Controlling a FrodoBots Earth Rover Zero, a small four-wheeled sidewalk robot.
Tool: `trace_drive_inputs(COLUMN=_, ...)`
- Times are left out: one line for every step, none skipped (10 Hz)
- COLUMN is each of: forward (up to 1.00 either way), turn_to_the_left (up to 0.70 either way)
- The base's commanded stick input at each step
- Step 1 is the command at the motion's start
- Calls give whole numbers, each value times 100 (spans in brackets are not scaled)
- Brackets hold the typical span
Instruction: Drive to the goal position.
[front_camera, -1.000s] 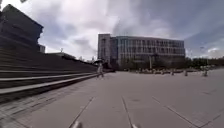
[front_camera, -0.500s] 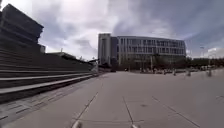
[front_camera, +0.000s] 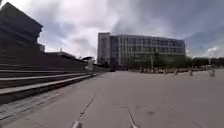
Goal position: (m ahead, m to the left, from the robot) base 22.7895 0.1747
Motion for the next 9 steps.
trace_drive_inputs(forward=0, turn_to_the_left=-55)
trace_drive_inputs(forward=0, turn_to_the_left=-70)
trace_drive_inputs(forward=0, turn_to_the_left=-70)
trace_drive_inputs(forward=0, turn_to_the_left=-70)
trace_drive_inputs(forward=0, turn_to_the_left=-70)
trace_drive_inputs(forward=0, turn_to_the_left=-70)
trace_drive_inputs(forward=0, turn_to_the_left=-70)
trace_drive_inputs(forward=0, turn_to_the_left=-37)
trace_drive_inputs(forward=0, turn_to_the_left=0)
